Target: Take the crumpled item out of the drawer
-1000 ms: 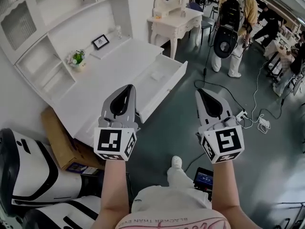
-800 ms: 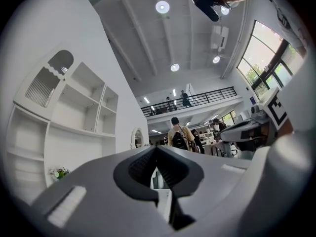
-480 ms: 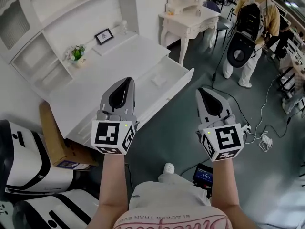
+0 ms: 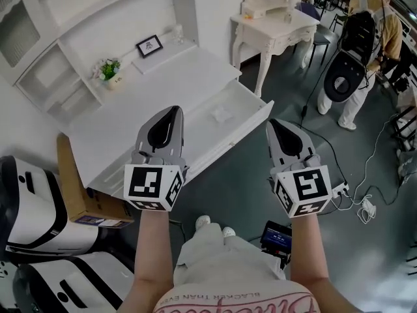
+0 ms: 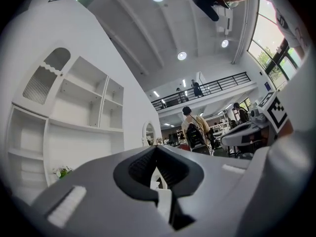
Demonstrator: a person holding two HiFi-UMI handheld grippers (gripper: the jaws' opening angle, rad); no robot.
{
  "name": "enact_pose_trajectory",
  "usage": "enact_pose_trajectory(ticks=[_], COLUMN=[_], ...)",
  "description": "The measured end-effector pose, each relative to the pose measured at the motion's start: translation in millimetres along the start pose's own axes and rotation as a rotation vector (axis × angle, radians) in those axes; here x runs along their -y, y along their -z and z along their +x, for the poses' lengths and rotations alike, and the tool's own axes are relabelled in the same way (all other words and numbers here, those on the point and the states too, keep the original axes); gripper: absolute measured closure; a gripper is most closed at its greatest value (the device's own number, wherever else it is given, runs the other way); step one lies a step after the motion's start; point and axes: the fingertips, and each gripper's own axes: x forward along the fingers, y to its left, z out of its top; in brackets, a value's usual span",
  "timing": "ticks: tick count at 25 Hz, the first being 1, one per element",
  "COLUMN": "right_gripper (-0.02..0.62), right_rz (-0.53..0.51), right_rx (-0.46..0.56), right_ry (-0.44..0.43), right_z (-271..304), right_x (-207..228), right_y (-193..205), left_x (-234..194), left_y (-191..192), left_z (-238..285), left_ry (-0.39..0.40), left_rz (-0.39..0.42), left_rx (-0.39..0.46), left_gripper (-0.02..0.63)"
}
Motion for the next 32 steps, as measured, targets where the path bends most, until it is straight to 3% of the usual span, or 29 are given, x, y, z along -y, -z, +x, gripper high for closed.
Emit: enact_pose_trajectory(ticks=[12,24,25,29,32], right_gripper=[0.589,0.583,0.562,0.368,0.293], right_rz=[0.021,0.030,0.034,0.057,0.055], right_rx=[-0.072,-0.121,-0.127,-0.162,-0.201], right_ry=[-0.005,-0.031,-0.037,-0.048,-0.048], right_z=[68,181,189,221,241], right_x=[29,57,58,65,68], right_y=[31,46,48,57,68], left_x=[-34,-87,-91,-105,-112], left_y=[36,71,74,87,98], left_z=[62,160,166,190,205], left_ry=[0.007,0.045,0.048,0.057,0.064], left_rz=[-0.020,-0.013,-0.017,-0.036,-0.048], left_rx=[-0.030,-0.051,-0.053,-0.064,-0.076], left_gripper=[0.597,0.597,0.597,0.597,0.597])
